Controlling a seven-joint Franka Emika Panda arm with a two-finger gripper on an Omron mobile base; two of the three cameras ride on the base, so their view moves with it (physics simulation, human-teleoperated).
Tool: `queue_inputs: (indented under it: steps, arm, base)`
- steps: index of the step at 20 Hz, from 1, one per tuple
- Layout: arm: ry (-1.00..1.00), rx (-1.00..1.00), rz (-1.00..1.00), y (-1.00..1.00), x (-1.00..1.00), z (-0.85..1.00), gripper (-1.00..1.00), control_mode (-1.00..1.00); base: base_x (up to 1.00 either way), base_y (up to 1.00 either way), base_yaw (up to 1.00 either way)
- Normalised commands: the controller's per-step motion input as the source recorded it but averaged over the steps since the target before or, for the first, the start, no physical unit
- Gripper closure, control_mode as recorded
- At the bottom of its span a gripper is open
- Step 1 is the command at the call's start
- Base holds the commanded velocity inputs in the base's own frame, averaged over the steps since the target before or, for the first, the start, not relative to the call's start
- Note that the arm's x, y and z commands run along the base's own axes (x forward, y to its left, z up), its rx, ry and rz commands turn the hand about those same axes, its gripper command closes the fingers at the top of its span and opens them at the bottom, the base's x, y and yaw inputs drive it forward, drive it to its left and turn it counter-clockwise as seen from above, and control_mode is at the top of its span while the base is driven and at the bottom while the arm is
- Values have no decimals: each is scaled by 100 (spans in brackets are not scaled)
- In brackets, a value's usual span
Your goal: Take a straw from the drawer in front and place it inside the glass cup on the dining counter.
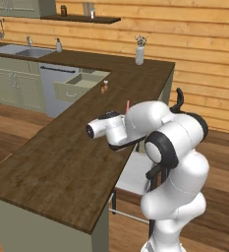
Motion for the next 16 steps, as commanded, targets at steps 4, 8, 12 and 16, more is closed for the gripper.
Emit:
queue_inputs:
  steps: [4, 8, 12, 16]
  arm:
    - [0, 0, 0, 0, 19, -24, 100, -100]
    - [0, 0, 0, 0, 22, -20, 100, -100]
    - [0, 0, 0, 0, 29, -11, 100, -100]
    - [0, 0, 0, 0, 30, -7, 100, -100]
  base:
    - [0, 0, 0]
    - [0, 0, 0]
    - [0, 0, 0]
    - [0, 0, 0]
